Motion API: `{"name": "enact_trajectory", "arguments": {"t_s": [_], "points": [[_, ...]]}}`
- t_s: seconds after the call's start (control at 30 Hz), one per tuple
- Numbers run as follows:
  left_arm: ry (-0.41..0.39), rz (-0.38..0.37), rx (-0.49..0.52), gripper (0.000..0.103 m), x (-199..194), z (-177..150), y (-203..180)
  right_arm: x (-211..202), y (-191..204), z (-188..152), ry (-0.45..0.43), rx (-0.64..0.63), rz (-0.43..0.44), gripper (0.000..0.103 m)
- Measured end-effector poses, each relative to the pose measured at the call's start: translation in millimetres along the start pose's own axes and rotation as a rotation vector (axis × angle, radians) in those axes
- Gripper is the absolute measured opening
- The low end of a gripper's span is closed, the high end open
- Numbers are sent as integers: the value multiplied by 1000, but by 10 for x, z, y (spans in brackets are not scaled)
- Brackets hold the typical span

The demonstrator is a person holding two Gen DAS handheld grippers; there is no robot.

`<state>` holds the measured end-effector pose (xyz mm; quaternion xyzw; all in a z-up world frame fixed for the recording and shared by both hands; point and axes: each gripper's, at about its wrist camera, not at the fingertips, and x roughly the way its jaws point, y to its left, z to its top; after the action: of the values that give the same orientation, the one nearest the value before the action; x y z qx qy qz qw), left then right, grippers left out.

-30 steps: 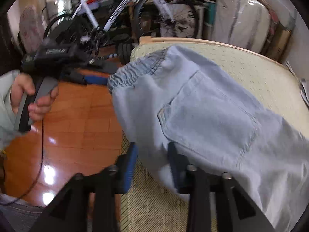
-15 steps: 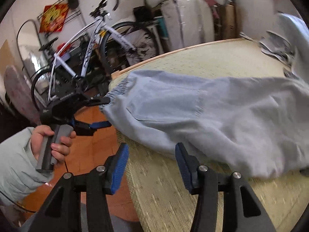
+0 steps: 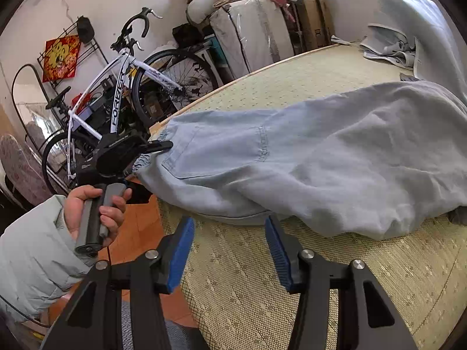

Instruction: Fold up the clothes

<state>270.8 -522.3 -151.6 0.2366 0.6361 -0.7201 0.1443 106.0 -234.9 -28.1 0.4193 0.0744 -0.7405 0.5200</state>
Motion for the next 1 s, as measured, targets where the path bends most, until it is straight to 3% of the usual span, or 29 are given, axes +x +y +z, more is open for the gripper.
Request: {"name": "enact_trajectory", "arguments": {"t_s": [0.37, 0.43, 0.47, 0.53, 0.57, 0.7, 0.83, 0.9, 1.0], "points": [[-79, 4, -13, 93, 37, 46, 27, -214, -334, -165, -41, 89, -27, 54], [-89, 33, -34, 74, 38, 94, 39, -278, -470, -194, -57, 127, -45, 54], [-86, 50, -47, 47, 36, 147, 62, -324, -563, -211, -66, 146, -59, 54], [-69, 58, -52, 43, 46, 249, 72, -416, -749, -246, -84, 185, -87, 54], [-55, 73, -26, 35, 51, 315, 31, -462, -843, -263, -93, 204, -101, 54], [-92, 79, 9, 24, -65, 549, -116, -752, -1441, -370, -134, 319, -178, 54], [-177, 63, -19, 22, -285, 898, -191, -1059, -2062, -485, -181, 440, -253, 54], [-226, 112, -10, 22, -354, 1018, -202, -1250, -2444, -569, -218, 511, -285, 54], [-197, 223, 26, 23, -258, 1087, -172, -1497, -3021, -706, -267, 627, -341, 55]]}}
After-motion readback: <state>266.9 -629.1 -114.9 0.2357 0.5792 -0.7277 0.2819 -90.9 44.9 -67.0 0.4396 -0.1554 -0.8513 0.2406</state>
